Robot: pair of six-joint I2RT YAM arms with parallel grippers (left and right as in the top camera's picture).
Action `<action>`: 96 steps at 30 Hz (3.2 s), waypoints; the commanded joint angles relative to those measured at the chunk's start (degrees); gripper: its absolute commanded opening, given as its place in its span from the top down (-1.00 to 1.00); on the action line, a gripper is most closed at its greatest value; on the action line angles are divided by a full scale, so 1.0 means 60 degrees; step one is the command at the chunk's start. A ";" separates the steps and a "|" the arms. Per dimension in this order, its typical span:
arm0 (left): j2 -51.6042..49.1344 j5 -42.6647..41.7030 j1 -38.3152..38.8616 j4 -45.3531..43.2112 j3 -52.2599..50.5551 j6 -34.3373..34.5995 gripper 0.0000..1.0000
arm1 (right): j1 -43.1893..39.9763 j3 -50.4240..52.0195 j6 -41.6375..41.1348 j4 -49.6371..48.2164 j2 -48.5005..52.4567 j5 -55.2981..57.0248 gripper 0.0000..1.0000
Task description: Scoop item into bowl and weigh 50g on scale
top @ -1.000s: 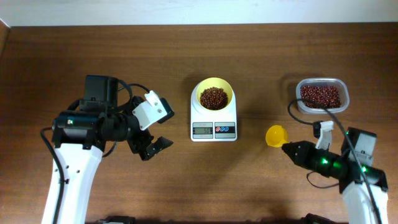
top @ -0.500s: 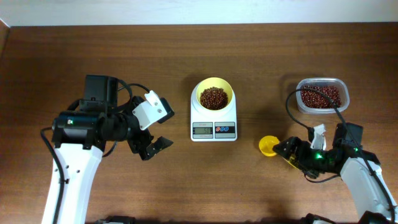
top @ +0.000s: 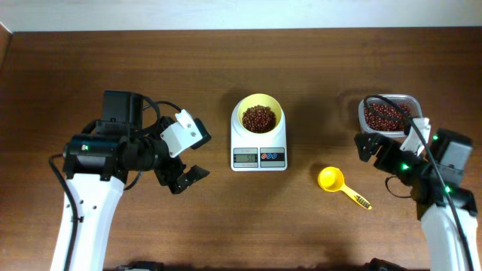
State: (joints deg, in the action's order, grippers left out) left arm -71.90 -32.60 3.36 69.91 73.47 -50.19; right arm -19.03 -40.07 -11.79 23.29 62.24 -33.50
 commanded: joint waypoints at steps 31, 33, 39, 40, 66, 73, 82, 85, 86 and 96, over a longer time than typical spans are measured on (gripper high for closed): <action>0.0109 -0.0066 -0.0026 0.0007 0.0113 -0.0186 -0.97 | 0.3876 0.3934 0.0168 -0.1064 -0.8342 0.3198 -0.98; 0.0109 -0.0066 -0.0026 0.0007 0.0113 -0.0186 -0.97 | 0.3872 0.4652 0.0164 -0.1461 -0.9435 0.3191 -0.98; 0.0109 -0.0066 -0.0026 0.0007 0.0113 -0.0186 -0.97 | 0.3996 0.6087 0.0423 -0.3096 -1.0342 0.3198 -0.98; 0.0109 -0.0066 -0.0026 0.0007 0.0113 -0.0186 -0.98 | 0.4065 0.6178 0.0725 -0.3136 -1.0342 0.3202 -0.98; 0.0109 -0.0066 -0.0026 0.0007 0.0113 -0.0186 -0.97 | 0.4186 0.6626 0.2218 -0.3257 -1.0338 0.4197 -0.98; 0.0109 -0.0066 -0.0026 0.0007 0.0113 -0.0186 -0.97 | 0.4186 0.6626 0.2218 -0.3257 -1.0338 0.4197 -0.97; 0.0109 -0.0066 -0.0026 0.0007 0.0113 -0.0186 -0.97 | 0.4186 0.6626 0.2218 -0.3257 -1.0338 0.4197 -0.98; 0.0109 -0.0066 -0.0026 0.0007 0.0113 -0.0186 -0.97 | 0.4186 0.6626 0.2218 -0.3257 -1.0338 0.4197 -0.98; 0.0113 -0.0066 -0.0022 0.0007 0.0113 -0.0186 -0.97 | 0.4186 0.6626 0.2218 -0.3257 -1.0338 0.4197 -0.98; 0.2011 -0.1355 -0.0015 -0.0313 -0.0178 -0.0106 -0.97 | 0.4186 0.6626 0.2218 -0.3260 -1.0338 0.4197 -0.98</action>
State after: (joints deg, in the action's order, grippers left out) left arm -65.56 -34.87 3.36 69.34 73.41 -50.17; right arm 5.48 -0.73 1.54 3.51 0.89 -8.84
